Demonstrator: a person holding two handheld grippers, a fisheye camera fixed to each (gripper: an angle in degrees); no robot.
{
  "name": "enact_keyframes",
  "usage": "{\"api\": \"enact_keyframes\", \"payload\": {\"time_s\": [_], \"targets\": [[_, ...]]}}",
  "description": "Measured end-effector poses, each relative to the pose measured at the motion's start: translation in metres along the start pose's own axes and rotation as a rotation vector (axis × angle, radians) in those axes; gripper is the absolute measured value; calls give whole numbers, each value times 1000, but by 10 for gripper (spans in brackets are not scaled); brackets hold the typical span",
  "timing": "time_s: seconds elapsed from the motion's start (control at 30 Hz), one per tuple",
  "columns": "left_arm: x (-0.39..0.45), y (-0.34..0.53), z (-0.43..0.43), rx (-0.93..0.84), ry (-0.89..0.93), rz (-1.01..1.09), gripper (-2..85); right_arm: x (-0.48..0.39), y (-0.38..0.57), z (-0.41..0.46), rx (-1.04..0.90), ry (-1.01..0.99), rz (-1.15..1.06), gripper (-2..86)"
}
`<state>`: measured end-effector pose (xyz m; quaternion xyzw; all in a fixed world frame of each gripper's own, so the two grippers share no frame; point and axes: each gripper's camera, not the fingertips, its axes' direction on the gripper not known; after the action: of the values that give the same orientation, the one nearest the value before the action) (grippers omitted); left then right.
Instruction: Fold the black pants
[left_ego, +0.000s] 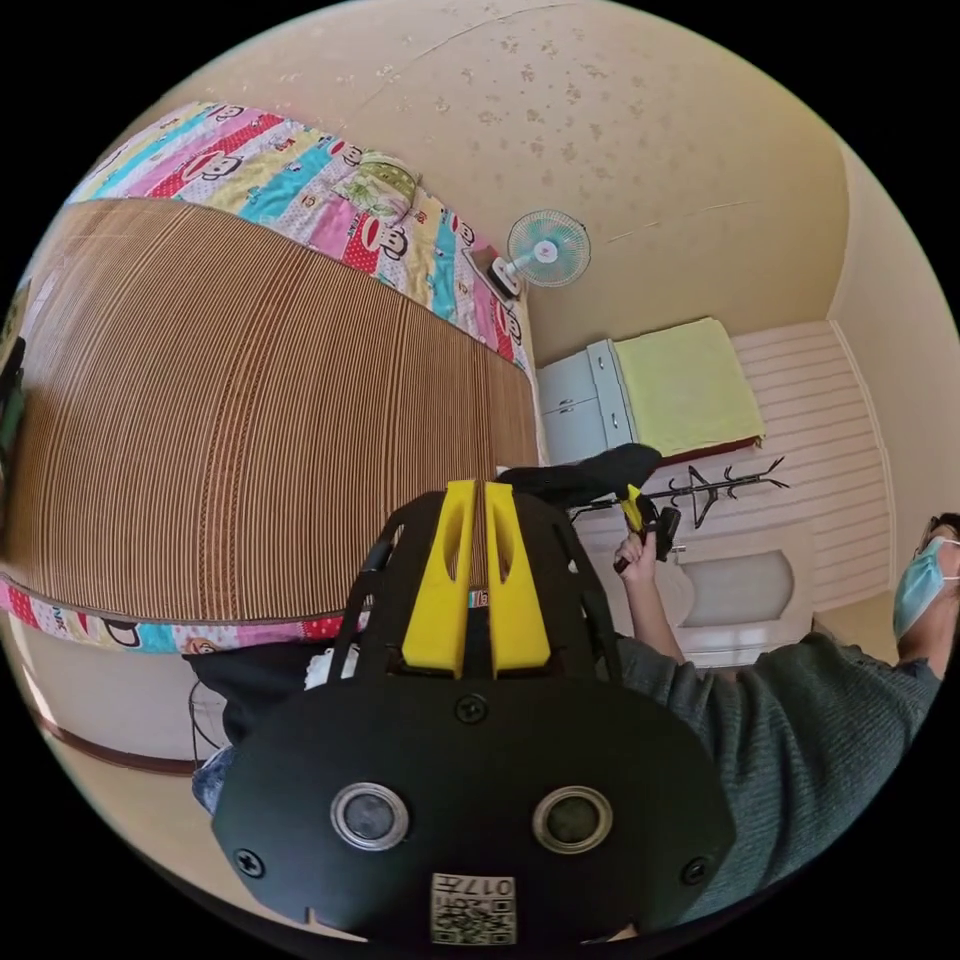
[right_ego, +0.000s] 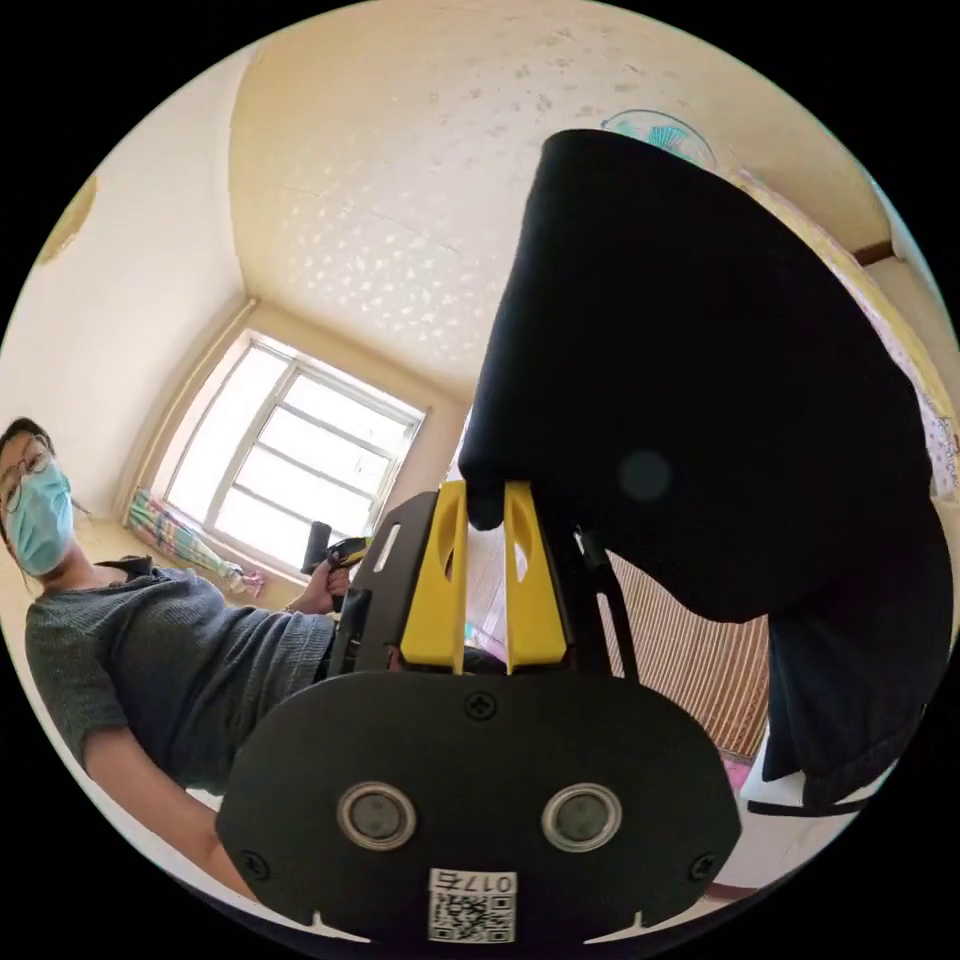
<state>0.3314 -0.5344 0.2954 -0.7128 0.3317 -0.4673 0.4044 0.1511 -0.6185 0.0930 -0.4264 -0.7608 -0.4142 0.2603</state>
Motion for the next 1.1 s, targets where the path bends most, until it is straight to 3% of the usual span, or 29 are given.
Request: {"api": "enact_keyframes", "payload": {"time_s": [0.1, 0.17, 0.27, 0.4, 0.53, 0.73, 0.77, 0.83, 0.87, 1.1], "targets": [[11, -7, 12, -8, -21, 33, -7, 34, 14, 65, -102, 26, 160, 65], [14, -6, 15, 12, 0, 33, -7, 50, 37, 77, -67, 59, 241, 68], [10, 4, 10, 52, -25, 19, -6, 69, 96, 42, 200, 144, 401, 83], [-3, 24, 9, 63, -111, -11, 3, 75, 200, -42, 570, 542, 668, 113], [-20, 42, 19, 57, -135, -78, 24, 102, 271, -84, 632, 694, 841, 133], [-11, 30, 56, 21, -100, -39, 39, 156, 309, -57, 567, 337, 744, 77], [-3, 23, 66, 5, -97, -7, 40, 153, 310, -54, 585, 291, 695, 64], [16, 11, 85, -26, -79, 70, 42, 131, 314, -48, 755, -32, 412, 42], [34, 3, 101, -59, -62, 137, 43, 128, 313, -45, 758, -72, 384, 40], [162, -11, 196, -261, 19, 574, 84, 25, 251, 19, 446, -234, -106, 29]]}}
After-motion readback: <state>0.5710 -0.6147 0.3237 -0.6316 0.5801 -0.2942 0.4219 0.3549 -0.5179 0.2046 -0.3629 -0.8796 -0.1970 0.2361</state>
